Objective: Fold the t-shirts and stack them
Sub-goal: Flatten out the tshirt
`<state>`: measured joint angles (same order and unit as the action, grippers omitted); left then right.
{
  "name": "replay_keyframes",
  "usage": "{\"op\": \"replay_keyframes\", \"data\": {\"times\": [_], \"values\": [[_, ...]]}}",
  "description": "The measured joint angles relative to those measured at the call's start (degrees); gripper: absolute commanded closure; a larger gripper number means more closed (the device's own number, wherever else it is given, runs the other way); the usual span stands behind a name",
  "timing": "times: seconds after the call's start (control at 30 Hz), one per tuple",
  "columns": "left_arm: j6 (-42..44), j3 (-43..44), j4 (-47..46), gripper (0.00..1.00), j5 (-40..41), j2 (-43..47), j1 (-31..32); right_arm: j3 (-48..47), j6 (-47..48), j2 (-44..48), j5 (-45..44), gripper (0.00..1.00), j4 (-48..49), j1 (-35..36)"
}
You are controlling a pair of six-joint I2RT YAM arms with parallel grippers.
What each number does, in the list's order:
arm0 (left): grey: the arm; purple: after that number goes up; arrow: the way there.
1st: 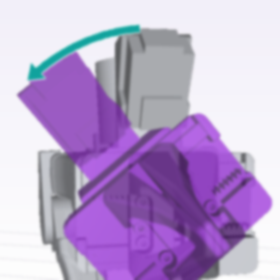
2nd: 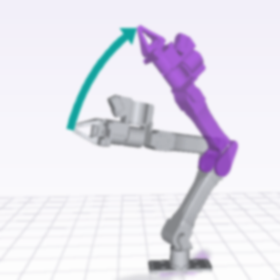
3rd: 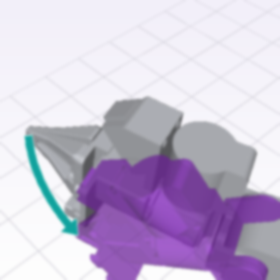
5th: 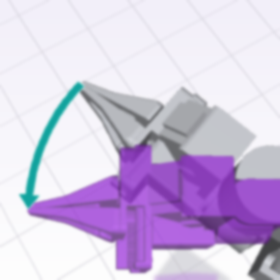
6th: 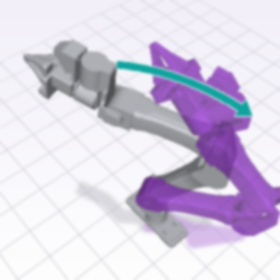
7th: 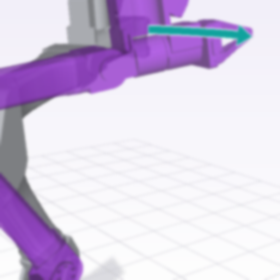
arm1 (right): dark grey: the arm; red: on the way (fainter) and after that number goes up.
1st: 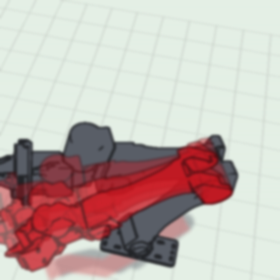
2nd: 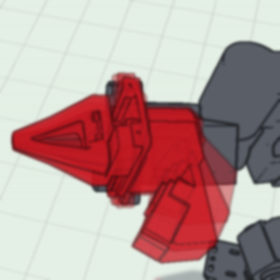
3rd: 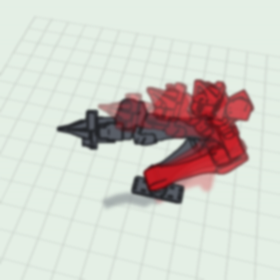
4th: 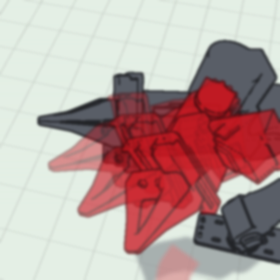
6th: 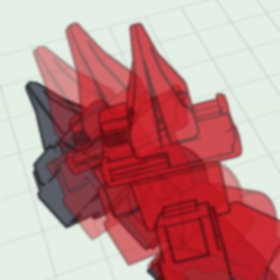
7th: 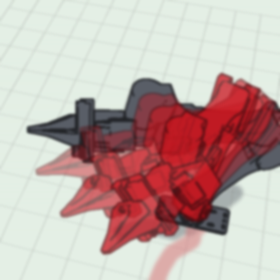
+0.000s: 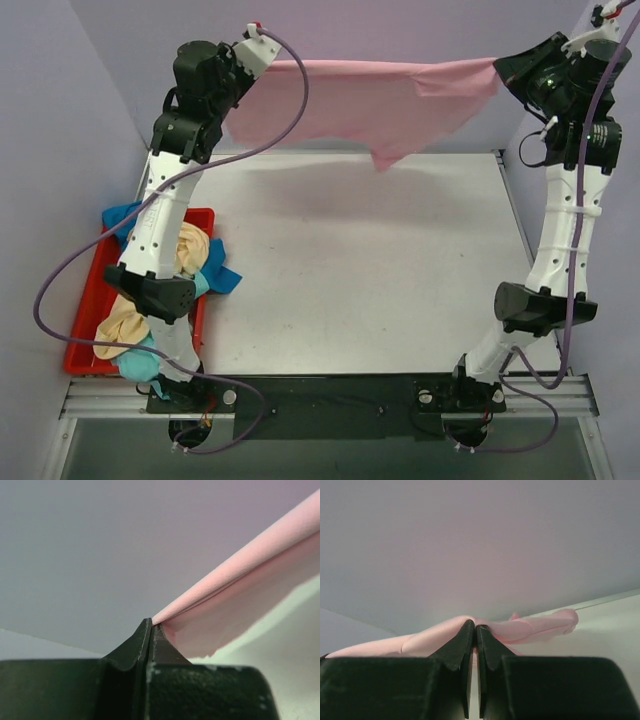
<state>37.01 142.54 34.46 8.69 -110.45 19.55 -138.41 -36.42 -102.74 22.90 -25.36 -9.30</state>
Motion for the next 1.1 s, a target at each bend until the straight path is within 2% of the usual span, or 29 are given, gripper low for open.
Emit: {"op": "replay_keyframes", "data": {"times": [0.1,0.27,0.4,0.53,0.63,0.77,0.8,0.83,0.9,1.0,1.1], "values": [[2.27,-9.79,-1.57,1.0,-1.11,4.72,0.0,9.4,0.46,6.56,1.22,1.0,2.12,-0.44],[6.82,-31.19,-2.67,1.0,-3.19,12.87,0.39,35.98,1.77,20.98,1.86,1.0,2.6,-0.52],[12.02,-51.95,-3.02,1.0,-4.02,19.63,2.82,59.95,3.41,32.33,0.39,1.0,-0.92,-0.79],[16.0,-70.9,-2.19,1.0,-5.29,23.91,7.58,75.45,5.22,40.3,-1.92,1.0,-6.78,-1.01],[17.35,-79.73,-0.98,1.0,-7.5,24.02,9.57,85.55,5.66,45.18,-2.47,1.0,-8.94,-1.16],[17.68,-85.9,1.16,1.0,-8.81,23.54,9.6,97.02,5.64,46.25,-2.47,1.0,-9.97,-1.18],[17.68,-86.44,1.6,0.97,-9.14,23.23,9.62,98.64,5.62,46.01,-2.47,1.0,-10.21,-1.18],[17.66,-87.14,2.08,0.8,-9.62,22.91,9.77,100.48,5.6,45.79,-2.47,1.0,-10.27,-1.18],[17.44,-89.07,3.17,0.6,-10.75,22.77,10.4,103.08,5.57,45.53,-2.51,1.0,-10.38,-1.18],[17.97,-92.54,4.39,0.39,-12.37,23.54,11.45,104.37,5.51,44.41,-2.51,1.0,-10.36,-1.18],[18.36,-96.59,7.08,0.35,-13.2,26.8,12.48,104.41,5.49,42.97,-2.47,1.0,-9.68,-1.18]]}}
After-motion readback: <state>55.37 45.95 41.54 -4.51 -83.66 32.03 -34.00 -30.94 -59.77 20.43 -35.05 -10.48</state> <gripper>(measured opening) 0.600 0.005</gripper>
